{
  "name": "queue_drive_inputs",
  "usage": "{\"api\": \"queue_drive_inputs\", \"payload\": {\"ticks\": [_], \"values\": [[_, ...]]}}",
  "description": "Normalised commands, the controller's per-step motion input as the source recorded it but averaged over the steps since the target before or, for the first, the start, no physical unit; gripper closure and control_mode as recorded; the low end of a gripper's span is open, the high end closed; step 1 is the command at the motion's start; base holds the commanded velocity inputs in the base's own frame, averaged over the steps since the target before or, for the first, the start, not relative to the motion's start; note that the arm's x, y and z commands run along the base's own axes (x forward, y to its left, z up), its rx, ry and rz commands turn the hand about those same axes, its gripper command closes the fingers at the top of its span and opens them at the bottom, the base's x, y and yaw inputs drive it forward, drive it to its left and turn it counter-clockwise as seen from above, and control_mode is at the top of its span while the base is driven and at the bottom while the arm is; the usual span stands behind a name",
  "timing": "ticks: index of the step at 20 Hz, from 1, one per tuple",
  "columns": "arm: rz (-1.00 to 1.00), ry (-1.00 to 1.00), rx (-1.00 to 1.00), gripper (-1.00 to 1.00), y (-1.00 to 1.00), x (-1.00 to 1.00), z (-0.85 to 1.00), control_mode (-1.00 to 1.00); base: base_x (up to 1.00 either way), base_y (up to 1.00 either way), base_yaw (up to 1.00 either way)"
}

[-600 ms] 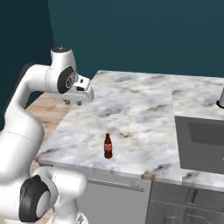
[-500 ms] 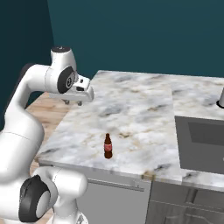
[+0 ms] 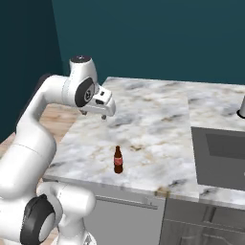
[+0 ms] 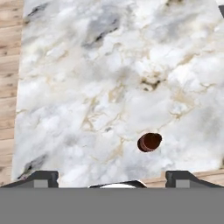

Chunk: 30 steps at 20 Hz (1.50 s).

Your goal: Pick the bottled drink from the counter and place it in the open cabinet.

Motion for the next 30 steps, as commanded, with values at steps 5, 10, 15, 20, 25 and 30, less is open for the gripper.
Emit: {"api": "queue_drive_inputs", "payload": {"ticks": [5, 10, 15, 20, 25, 30], "values": [[0.00, -0.02, 0.08, -1.00, -0.80, 0.32, -0.01, -1.00, 0.00, 0.00, 0.00], [0.00, -0.07, 0.11, -1.00, -0.68, 0.05, -0.04, -1.00, 0.00, 0.00, 0.00], [0.13, -0.10, 0.11, -1.00, -0.21, -0.08, -0.17, -1.00, 0.00, 0.00, 0.00], [0.20, -0.17, 0.12, -1.00, -0.15, -0.03, -0.18, -1.00, 0.00, 0.00, 0.00], [0.18, -0.21, 0.11, -1.00, -0.15, 0.00, -0.29, -1.00, 0.00, 0.00, 0.00], [0.24, -0.25, 0.10, -1.00, -0.07, 0.02, -0.38, -1.00, 0.00, 0.00, 0.00]]}}
